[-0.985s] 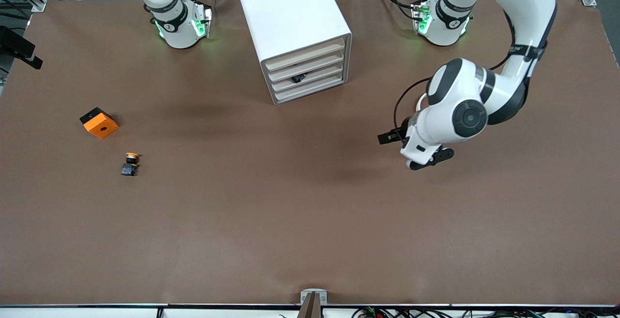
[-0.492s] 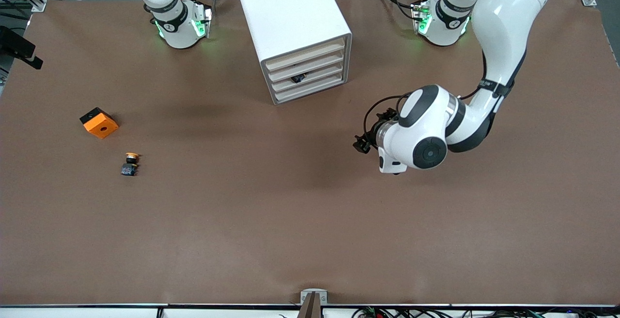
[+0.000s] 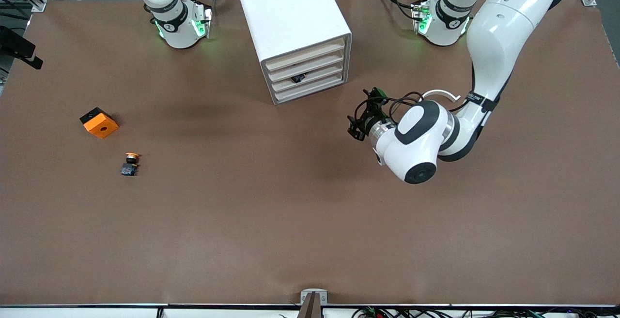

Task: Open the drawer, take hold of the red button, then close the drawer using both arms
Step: 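Reach the left gripper to the white cabinet's drawer handle, then grip the drawer handle with the left gripper and pull it open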

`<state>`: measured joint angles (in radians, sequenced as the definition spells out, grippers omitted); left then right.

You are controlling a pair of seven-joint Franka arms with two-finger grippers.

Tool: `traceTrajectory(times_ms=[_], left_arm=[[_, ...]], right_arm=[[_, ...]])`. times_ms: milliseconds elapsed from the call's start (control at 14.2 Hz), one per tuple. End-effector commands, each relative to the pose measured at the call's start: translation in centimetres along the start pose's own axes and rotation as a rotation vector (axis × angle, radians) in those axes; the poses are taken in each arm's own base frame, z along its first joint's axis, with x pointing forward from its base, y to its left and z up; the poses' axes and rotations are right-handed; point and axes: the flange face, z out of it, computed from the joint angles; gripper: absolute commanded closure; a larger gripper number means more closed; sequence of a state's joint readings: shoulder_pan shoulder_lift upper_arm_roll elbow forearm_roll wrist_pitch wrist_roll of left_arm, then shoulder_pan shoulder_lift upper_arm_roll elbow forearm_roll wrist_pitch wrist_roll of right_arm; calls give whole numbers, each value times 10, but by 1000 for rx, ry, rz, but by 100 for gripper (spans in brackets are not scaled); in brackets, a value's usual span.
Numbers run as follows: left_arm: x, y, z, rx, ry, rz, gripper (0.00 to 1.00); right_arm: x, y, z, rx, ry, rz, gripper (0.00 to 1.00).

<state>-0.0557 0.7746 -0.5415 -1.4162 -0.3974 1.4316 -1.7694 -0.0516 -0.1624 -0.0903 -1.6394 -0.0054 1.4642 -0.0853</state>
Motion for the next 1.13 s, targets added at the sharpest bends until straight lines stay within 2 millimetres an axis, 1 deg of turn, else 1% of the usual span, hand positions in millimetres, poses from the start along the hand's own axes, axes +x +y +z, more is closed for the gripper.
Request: traceTrajectory(times_ms=[0, 70, 211, 281, 422, 492, 703, 774, 844, 914, 985, 1055], left_arm=[[1, 17, 31, 144, -59, -139, 0], [5, 23, 39, 164, -68, -177, 0], [8, 32, 56, 218, -86, -223, 0], [2, 33, 71, 264, -79, -224, 0], [-3, 35, 90, 325, -74, -257, 0], [-10, 35, 103, 356, -54, -268, 0], [-29, 31, 125, 399, -29, -255, 0], [-30, 35, 138, 419, -22, -261, 0], [-31, 37, 144, 430, -18, -269, 0], [-34, 37, 154, 445, -6, -281, 2], [-35, 38, 160, 455, 2, -296, 10], [-36, 39, 169, 467, 12, -307, 17]], right_arm=[[-6, 3, -2, -8, 9, -7, 0], [-6, 3, -3, -10, 10, -7, 0], [-5, 3, -10, -23, 20, -6, 0], [-2, 2, -8, -27, 14, -7, 0], [0, 2, -8, -28, 14, -7, 0], [1, 2, -7, -28, 14, -7, 0], [6, 8, -6, -22, 10, 9, 0], [7, 11, -3, -25, 6, 11, 0], [12, 11, 2, -32, -1, 14, 0], [15, 13, 5, -34, -4, 19, 0], [19, 13, 10, -32, -13, 19, 0], [26, 13, 20, -32, -31, 13, 0]])
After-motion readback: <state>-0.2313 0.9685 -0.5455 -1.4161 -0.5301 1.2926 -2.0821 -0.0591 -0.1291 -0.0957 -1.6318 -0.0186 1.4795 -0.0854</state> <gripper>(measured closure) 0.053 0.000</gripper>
